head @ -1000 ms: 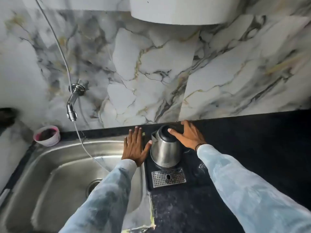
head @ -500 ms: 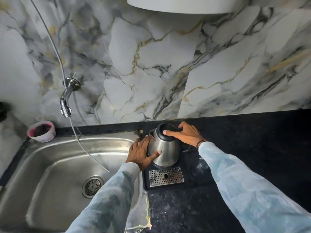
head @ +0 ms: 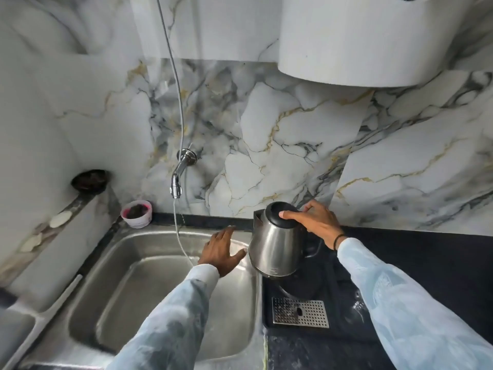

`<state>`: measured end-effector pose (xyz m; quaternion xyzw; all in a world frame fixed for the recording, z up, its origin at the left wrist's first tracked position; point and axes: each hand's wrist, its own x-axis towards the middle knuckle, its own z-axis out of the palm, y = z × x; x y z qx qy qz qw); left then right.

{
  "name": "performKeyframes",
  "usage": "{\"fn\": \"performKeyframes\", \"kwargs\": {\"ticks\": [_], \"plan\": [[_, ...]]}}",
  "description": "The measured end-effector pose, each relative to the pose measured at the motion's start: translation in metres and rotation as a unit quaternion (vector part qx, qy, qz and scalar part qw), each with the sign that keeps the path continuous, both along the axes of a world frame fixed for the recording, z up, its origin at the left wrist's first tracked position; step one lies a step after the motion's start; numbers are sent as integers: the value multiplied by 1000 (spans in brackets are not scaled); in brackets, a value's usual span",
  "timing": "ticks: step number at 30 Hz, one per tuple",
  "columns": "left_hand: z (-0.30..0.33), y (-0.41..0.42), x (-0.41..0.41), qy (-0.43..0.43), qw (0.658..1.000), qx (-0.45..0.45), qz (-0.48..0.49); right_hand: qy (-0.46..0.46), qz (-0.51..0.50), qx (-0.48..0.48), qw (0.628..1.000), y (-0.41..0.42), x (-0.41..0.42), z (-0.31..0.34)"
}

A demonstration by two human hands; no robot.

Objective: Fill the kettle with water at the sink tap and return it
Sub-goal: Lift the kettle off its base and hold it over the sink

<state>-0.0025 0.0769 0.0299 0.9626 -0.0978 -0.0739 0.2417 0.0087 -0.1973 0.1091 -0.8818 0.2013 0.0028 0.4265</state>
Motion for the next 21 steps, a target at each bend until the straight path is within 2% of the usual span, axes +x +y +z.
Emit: {"fn": "performKeyframes", "kwargs": {"ticks": [5,9,12,16,21], "plan": [[31,80,1,-19,996,21,88,-8,83,45,995,68,16,19],[50,147,7,-57,990,23,128,6,111,52,993,120,28,16],[59,179,15,-84,985,18,153,8,97,51,994,148,34,3],[59,211,34,-90,985,31,144,15,43,45,998,181,40,-15],[50,229,69,-95,987,0,132,37,9,9,999,206,55,-30]]}}
